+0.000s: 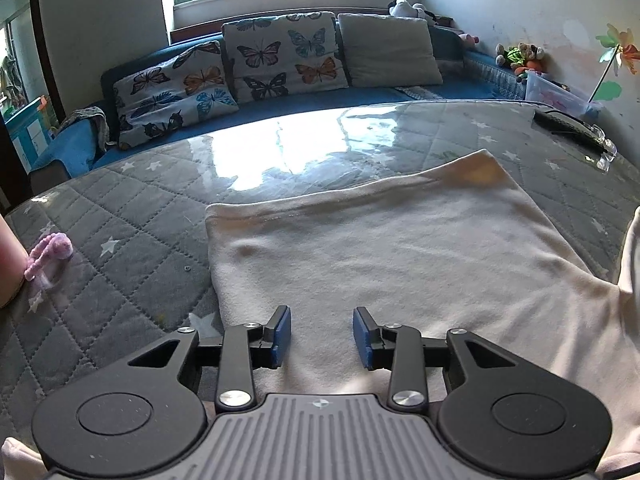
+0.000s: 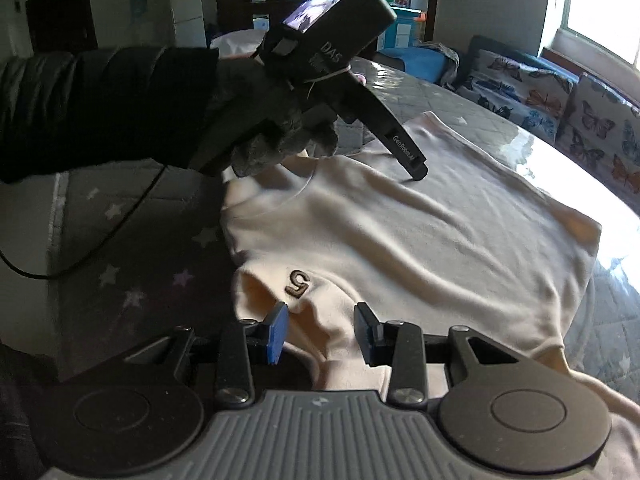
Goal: Fold clothes
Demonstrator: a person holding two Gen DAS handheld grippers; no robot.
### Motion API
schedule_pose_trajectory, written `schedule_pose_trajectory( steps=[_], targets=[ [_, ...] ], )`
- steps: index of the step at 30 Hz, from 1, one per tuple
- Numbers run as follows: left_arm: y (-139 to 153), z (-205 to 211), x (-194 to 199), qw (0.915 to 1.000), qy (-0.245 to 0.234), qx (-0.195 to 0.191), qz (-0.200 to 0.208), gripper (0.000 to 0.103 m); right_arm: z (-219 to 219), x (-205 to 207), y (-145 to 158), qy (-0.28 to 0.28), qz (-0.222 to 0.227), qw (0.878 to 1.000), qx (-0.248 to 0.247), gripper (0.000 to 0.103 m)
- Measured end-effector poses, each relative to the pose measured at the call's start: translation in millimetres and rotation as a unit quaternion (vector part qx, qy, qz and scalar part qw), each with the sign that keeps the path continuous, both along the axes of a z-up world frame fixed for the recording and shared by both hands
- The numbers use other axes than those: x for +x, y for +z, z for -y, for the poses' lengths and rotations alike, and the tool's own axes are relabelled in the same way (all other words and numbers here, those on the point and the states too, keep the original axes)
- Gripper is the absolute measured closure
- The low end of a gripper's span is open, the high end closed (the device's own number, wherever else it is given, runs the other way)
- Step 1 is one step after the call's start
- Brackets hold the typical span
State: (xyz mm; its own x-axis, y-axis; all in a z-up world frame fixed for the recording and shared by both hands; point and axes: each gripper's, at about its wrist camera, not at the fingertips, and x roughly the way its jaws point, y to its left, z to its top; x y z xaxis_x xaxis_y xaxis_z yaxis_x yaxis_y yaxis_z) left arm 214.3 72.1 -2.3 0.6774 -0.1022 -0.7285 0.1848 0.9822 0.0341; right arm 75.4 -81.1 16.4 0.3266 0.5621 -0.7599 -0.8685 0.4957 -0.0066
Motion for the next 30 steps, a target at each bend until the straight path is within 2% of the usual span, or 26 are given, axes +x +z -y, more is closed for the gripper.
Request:
schedule_pose_trajectory(
  steps=[5,7,9,19,24,26,30],
  targets=[
    [5,-4,1,0.9999,0.003,-0.009,0.004,0.065,-10,-2,-7,0.006,0.029,1.0,-0.009,0.073],
    [5,-5,3,0.9999,0.006,-0.01,0.004,0.065,-11,-2,-8,0.009,0.034,0.999,-0.012,0.094],
    [4,-5,5,0.9999,0.01,-0.009,0.003,0.065,-10,-5,-6,0.017,0.037,0.999,-0.011,0.098],
    [-2,-9,9,0.9998,0.017,-0.007,-0.001,0.065,-2,-26,3,0.064,0.042,0.997,-0.025,0.099],
    [0,-8,7,0.9999,0.017,-0.004,0.002,0.065,0,-23,-1,0.057,0.036,0.997,-0.03,0.099],
    [2,-6,3,0.9999,0.014,0.0,0.005,0.065,2,-19,1,0.049,0.025,0.998,-0.025,0.097],
    [12,0,-19,0.9998,-0.009,-0.001,0.02,0.065,12,-17,10,0.032,0.005,0.999,-0.002,0.086]
  ],
)
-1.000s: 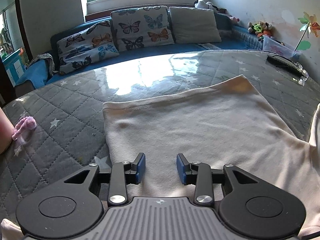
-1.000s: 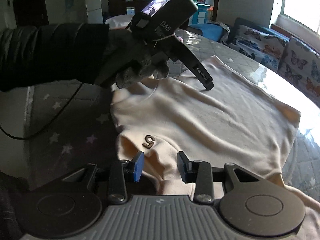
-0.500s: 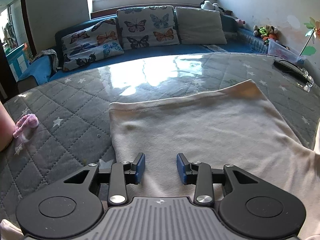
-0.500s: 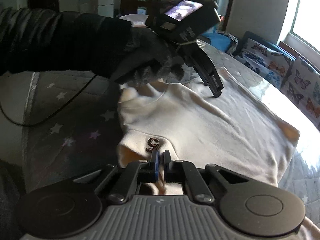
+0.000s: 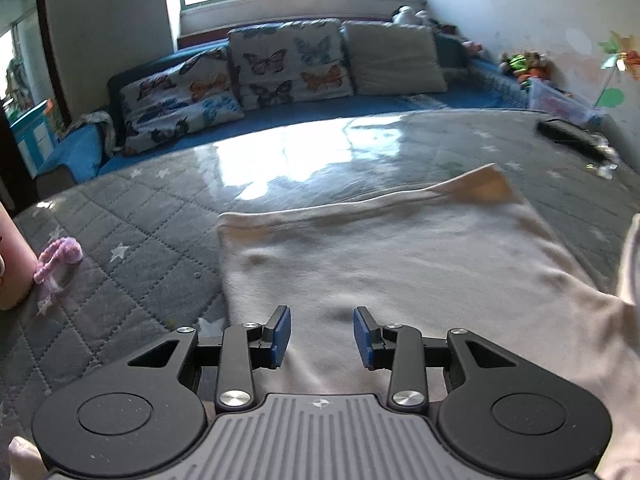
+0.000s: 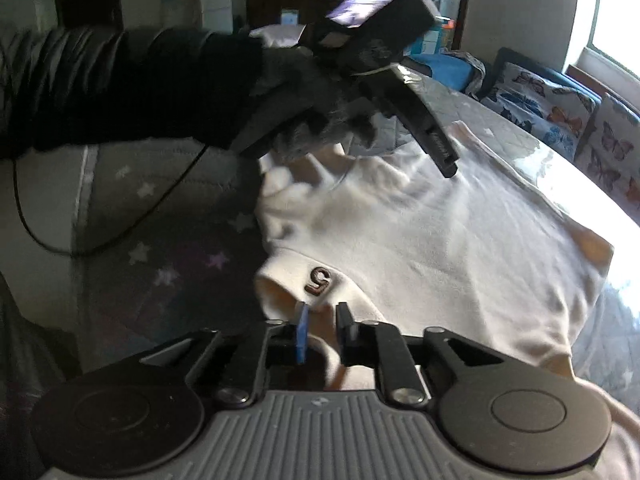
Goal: Fold clothes
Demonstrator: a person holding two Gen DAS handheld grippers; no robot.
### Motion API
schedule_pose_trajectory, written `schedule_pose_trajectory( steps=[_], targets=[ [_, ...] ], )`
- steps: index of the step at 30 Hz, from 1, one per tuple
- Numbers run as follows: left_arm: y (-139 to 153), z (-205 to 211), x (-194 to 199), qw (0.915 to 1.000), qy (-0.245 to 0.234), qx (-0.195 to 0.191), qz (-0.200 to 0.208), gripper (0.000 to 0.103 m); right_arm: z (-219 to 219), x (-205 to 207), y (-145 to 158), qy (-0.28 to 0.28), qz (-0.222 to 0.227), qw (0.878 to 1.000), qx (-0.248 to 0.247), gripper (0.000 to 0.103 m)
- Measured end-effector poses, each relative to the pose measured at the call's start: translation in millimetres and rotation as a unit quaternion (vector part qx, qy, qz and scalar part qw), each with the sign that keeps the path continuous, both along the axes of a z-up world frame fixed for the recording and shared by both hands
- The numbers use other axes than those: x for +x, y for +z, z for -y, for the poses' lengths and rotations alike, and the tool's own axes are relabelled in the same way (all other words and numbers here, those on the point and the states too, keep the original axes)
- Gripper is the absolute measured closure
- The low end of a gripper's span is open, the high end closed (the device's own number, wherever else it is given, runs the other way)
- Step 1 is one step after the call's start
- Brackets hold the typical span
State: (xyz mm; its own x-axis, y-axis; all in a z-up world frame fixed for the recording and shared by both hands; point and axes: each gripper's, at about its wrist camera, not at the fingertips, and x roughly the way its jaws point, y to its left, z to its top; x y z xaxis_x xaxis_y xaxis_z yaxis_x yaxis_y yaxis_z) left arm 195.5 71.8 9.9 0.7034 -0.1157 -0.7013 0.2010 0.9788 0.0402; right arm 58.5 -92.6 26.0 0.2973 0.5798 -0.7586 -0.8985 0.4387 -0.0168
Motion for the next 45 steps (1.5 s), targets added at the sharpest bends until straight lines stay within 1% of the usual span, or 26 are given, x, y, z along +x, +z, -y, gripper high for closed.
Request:
schedule_pose_trajectory(
  steps=[2,5,9,11,15,17,21,24,27,29,31,35,36,37,39,40,42,44,45],
  targets=[
    [4,4,-15,0.9999,-0.015,0.002,0.006,0.065,6,2,4,-0.014,-0.008,1.0,0.011,0.085],
    [5,9,-41,0.9992,-0.039,0.006,0.008,0.065,20,7,5,-0.056,-0.011,0.998,0.021,0.08],
    [1,18,-76,0.998,-0.061,0.012,0.01,0.065,37,13,-4,-0.103,-0.022,0.994,0.018,0.079],
    [-2,22,-92,0.9974,-0.07,0.013,0.012,0.065,45,14,-6,-0.119,-0.031,0.992,0.025,0.079],
    [-7,28,-117,0.9967,-0.077,0.018,0.017,0.065,66,21,2,-0.167,-0.026,0.984,0.056,0.077],
    [-10,30,-124,0.9966,-0.079,0.017,0.015,0.065,80,33,2,-0.206,-0.017,0.976,0.065,0.077],
    [-12,34,-133,0.9955,-0.089,0.028,0.019,0.065,105,61,-9,-0.284,-0.011,0.956,0.08,0.077],
    [-7,36,-138,0.9946,-0.095,0.033,0.024,0.064,124,77,-22,-0.327,-0.024,0.941,0.087,0.077],
    [3,37,-141,0.994,-0.098,0.03,0.038,0.061,143,83,-29,-0.362,-0.021,0.928,0.092,0.077],
    [9,42,-140,0.9936,-0.101,0.022,0.046,0.06,156,84,-30,-0.38,-0.019,0.919,0.101,0.077],
    [13,51,-136,0.9929,-0.108,0.012,0.049,0.06,165,81,-31,-0.391,-0.018,0.914,0.104,0.077],
    [14,73,-129,0.9906,-0.127,-0.003,0.051,0.06,177,71,-29,-0.402,0.002,0.911,0.094,0.076],
    [13,79,-128,0.99,-0.132,-0.007,0.05,0.06,179,68,-29,-0.4,0.002,0.912,0.093,0.073],
    [12,85,-127,0.9891,-0.139,-0.01,0.048,0.06,180,65,-30,-0.398,0.002,0.913,0.092,0.066],
    [8,99,-125,0.987,-0.155,-0.012,0.042,0.06,181,60,-30,-0.397,0.01,0.914,0.083,0.062],
    [5,106,-124,0.986,-0.162,-0.011,0.039,0.06,184,58,-31,-0.401,0.014,0.913,0.079,0.062],
    [-1,119,-124,0.9837,-0.177,-0.01,0.03,0.06,192,57,-32,-0.411,0.015,0.908,0.08,0.062],
    [-8,128,-125,0.9816,-0.189,-0.006,0.023,0.06,206,59,-31,-0.433,0.008,0.897,0.089,0.062],
    [-11,131,-125,0.9811,-0.193,-0.003,0.02,0.06,210,61,-31,-0.439,0.007,0.894,0.093,0.062]
  ],
)
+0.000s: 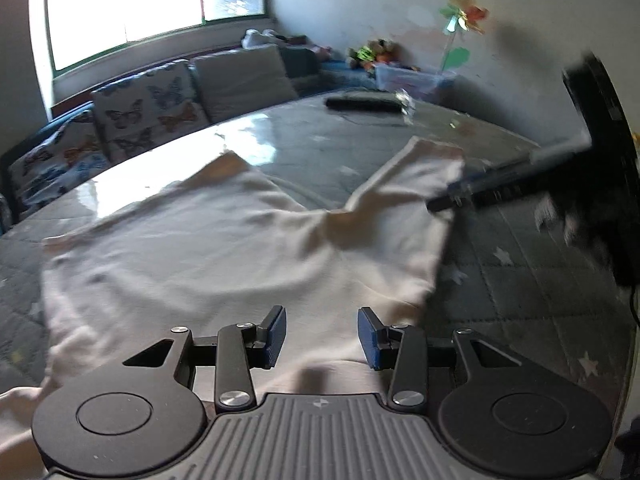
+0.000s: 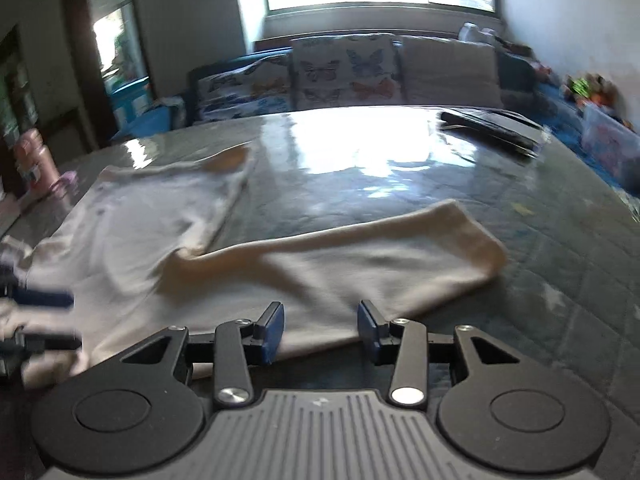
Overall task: Fold clothes
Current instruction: 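Grasp a sleeve with the right gripper and lift it up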
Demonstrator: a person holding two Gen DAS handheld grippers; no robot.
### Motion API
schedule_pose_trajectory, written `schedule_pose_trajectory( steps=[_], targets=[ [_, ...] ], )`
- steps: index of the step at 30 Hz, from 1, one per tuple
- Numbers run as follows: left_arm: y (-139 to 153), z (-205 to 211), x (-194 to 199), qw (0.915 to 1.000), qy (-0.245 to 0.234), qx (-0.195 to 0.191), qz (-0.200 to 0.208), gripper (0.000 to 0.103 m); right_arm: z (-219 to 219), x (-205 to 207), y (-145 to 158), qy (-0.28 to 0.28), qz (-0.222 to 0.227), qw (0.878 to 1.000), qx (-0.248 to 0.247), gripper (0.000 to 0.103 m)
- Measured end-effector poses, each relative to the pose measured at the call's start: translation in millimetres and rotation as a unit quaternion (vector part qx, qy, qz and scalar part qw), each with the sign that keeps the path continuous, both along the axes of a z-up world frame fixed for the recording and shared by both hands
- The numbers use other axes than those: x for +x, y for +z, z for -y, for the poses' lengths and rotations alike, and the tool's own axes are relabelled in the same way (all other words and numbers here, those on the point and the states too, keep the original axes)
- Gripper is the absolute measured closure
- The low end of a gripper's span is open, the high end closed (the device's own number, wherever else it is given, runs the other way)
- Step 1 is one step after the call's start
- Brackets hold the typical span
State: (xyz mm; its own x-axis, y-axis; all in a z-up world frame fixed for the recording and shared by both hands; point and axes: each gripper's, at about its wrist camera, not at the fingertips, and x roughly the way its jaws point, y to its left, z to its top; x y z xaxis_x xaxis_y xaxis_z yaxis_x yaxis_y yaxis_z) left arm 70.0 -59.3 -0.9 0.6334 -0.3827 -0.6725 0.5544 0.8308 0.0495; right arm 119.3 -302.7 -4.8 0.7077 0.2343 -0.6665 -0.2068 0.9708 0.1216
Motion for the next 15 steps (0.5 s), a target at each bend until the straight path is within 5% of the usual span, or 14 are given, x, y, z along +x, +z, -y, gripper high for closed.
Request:
schedule_pose_trajectory(
  steps=[10,15],
  targets=[
    [-2,1,-4,1.0,-0.008,0.001,-0.004,0.06,63,26,1,-0.135,0.005,0.991,0.022,0.062],
    [5,1,-1,1.0,-0.001,-0.006,0.004,0.059,69,35,-6,-0.156,0.009,0.987,0.038,0.069]
  ],
)
